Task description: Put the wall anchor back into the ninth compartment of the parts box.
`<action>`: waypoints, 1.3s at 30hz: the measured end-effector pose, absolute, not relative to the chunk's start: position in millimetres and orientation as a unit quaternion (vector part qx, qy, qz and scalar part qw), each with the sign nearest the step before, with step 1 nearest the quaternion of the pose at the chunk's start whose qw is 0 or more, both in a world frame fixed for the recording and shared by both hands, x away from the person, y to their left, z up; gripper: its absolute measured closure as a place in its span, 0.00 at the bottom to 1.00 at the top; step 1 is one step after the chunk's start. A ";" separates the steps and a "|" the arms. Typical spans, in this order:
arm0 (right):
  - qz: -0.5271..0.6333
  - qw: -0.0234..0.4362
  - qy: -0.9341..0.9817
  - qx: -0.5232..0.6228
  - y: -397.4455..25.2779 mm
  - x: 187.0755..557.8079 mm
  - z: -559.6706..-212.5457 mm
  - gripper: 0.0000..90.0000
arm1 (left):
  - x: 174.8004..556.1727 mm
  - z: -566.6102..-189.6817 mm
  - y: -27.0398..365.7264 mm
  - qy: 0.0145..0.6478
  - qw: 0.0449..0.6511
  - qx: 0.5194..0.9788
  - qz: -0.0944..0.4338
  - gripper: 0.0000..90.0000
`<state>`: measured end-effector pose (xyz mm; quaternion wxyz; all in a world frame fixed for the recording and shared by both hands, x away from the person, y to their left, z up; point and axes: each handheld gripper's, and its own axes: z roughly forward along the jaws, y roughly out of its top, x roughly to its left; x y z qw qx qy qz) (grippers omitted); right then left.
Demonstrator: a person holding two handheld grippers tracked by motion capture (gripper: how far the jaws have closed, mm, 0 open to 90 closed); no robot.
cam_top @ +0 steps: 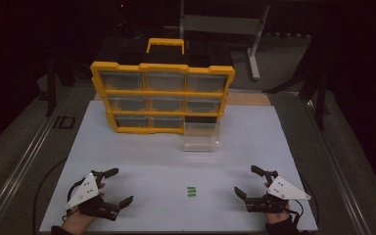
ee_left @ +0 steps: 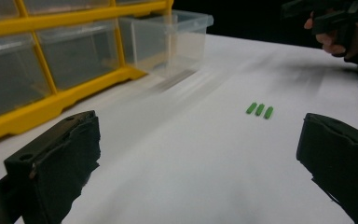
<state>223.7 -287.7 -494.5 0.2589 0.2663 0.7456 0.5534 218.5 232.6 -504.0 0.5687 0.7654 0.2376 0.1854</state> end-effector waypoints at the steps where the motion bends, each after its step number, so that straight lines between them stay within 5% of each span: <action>1: 0.554 0.259 0.745 0.265 -287.4 223.8 -494.5 0.10 | 219.0 -504.4 232.5 0.241 0.566 0.766 0.185 0.00; 28: 0.551 0.278 0.740 0.268 -286.8 221.9 -493.4 0.10 | 224.7 -499.8 225.5 0.242 0.583 0.757 0.167 0.00; 39: 0.554 0.281 0.737 0.266 -283.9 220.0 -490.9 0.10 | 237.9 -454.4 209.4 0.175 0.602 0.768 0.135 0.00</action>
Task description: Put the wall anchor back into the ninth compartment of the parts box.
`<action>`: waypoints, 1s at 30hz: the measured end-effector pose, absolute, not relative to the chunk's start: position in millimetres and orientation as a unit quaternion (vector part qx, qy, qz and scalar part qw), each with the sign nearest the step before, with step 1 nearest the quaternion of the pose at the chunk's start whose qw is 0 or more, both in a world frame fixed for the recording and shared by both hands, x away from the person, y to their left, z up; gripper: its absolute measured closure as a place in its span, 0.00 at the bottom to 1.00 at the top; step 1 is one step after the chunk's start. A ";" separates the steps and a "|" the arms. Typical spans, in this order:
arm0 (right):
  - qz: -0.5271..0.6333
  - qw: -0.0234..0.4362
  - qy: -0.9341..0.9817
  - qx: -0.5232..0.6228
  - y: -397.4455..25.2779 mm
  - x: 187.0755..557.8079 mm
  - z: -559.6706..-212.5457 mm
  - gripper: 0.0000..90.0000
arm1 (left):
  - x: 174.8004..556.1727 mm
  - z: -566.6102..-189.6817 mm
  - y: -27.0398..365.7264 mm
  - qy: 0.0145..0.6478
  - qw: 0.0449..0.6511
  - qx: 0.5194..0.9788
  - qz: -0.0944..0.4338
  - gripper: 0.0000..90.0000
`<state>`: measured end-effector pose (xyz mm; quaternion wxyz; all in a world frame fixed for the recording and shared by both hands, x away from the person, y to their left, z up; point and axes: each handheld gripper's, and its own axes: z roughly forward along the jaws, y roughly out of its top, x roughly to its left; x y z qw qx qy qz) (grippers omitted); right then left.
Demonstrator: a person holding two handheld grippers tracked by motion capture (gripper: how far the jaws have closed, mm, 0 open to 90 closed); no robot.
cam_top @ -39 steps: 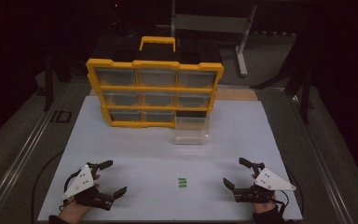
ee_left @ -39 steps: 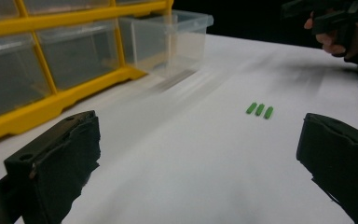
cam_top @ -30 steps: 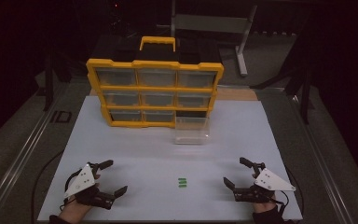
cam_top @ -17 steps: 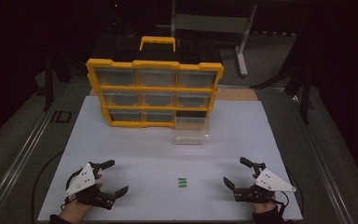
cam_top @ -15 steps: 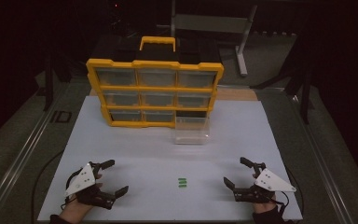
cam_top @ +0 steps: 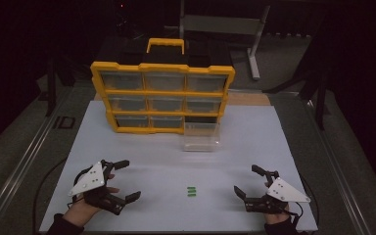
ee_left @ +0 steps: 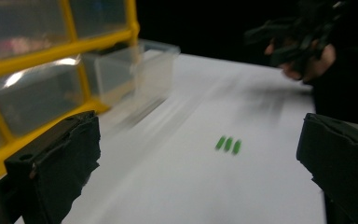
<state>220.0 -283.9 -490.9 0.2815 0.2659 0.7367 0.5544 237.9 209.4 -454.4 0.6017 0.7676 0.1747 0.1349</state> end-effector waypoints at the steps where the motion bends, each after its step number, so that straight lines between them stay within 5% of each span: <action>1: 0.554 0.282 0.737 0.266 -283.9 219.9 -490.9 0.10 | 240.4 -450.0 208.4 0.172 0.603 0.768 0.132 0.00; 16: 0.556 0.280 0.737 0.264 -283.6 220.0 -490.4 0.10 | 267.6 -396.6 180.9 0.107 0.605 0.780 0.116 0.00; 30: 0.559 0.274 0.736 0.264 -281.1 219.8 -490.6 0.10 | 281.0 -406.9 133.1 0.096 0.619 0.776 0.067 0.00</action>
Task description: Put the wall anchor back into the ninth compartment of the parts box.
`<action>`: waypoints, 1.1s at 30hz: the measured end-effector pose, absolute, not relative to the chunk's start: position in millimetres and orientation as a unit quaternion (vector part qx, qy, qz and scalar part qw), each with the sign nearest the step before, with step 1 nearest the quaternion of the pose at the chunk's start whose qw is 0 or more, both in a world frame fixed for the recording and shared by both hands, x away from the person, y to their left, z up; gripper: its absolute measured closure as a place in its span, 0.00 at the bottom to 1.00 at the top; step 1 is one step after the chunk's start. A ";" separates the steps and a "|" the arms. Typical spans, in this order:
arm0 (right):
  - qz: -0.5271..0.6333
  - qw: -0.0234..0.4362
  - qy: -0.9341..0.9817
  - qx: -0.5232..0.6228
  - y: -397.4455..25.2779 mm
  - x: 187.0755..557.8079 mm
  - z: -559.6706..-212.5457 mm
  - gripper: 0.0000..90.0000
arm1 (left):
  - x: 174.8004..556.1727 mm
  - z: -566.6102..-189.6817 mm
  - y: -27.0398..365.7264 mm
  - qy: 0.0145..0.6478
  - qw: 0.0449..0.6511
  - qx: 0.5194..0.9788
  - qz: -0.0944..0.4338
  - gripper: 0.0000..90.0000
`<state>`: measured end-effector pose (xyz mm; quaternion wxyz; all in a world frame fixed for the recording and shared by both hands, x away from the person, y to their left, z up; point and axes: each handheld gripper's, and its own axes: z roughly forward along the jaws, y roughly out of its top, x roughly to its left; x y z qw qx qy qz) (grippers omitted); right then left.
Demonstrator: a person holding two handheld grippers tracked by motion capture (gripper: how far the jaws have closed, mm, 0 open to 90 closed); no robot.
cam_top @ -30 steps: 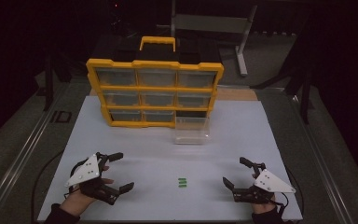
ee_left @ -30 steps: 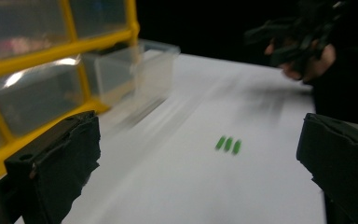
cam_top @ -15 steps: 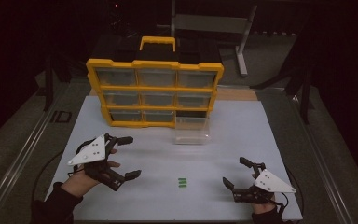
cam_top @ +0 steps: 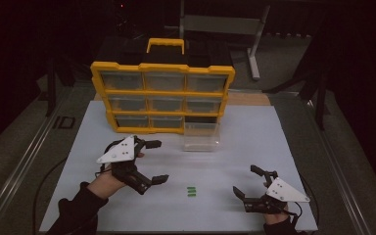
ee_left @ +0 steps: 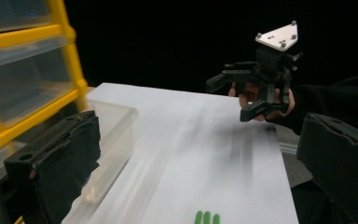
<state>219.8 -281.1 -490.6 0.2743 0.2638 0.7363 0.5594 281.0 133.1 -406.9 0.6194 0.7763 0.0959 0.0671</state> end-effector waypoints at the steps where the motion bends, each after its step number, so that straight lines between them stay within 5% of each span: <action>1: 0.560 0.275 0.736 0.262 -281.3 219.8 -490.5 0.10 | 281.2 -407.6 130.5 0.093 0.618 0.778 0.066 0.00; 22: 0.561 0.270 0.740 0.253 -279.2 219.8 -490.8 0.10 | 295.5 -467.0 91.3 0.100 0.574 0.813 0.019 0.00; 33: 0.558 0.266 0.744 0.255 -278.2 220.5 -491.8 0.10 | 302.9 -491.9 78.7 0.114 0.534 0.838 -0.002 0.25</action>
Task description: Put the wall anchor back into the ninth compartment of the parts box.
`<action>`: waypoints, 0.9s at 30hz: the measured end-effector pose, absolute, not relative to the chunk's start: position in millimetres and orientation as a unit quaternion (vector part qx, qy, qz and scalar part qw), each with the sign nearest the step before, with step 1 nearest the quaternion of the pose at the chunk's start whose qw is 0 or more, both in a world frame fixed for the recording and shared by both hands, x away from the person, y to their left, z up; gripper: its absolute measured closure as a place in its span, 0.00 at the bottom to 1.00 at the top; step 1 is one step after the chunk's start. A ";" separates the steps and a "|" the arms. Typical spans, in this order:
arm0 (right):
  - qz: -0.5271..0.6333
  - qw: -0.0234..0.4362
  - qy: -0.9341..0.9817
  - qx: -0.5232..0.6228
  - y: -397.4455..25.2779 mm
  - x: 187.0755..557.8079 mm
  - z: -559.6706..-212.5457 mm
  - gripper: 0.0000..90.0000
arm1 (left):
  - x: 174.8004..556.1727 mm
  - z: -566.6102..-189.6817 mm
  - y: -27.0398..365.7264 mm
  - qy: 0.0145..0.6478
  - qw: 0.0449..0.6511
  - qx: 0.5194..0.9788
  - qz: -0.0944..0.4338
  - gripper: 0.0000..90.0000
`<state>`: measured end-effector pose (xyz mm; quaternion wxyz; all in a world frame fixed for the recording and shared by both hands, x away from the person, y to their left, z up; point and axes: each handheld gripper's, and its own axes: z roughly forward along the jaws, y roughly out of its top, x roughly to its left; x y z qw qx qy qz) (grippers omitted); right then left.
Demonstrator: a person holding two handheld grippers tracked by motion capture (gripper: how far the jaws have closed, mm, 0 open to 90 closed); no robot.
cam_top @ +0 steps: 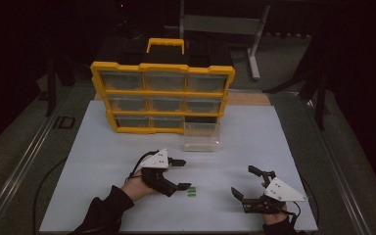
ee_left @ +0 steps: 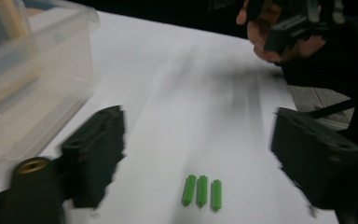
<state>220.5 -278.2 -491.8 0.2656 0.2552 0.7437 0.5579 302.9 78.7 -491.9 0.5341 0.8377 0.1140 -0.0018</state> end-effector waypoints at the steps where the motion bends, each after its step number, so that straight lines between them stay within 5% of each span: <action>1: 0.558 0.266 0.744 0.254 -278.1 220.3 -491.7 0.10 | 303.1 -493.7 77.3 0.111 0.531 0.840 -0.005 0.28; 18: 0.558 0.262 0.745 0.254 -278.5 221.5 -492.5 0.10 | 309.7 -517.0 60.2 0.124 0.455 0.881 -0.041 0.75; 27: 0.556 0.260 0.746 0.256 -278.3 221.7 -492.9 0.10 | 312.6 -520.6 49.4 0.120 0.428 0.895 -0.033 0.80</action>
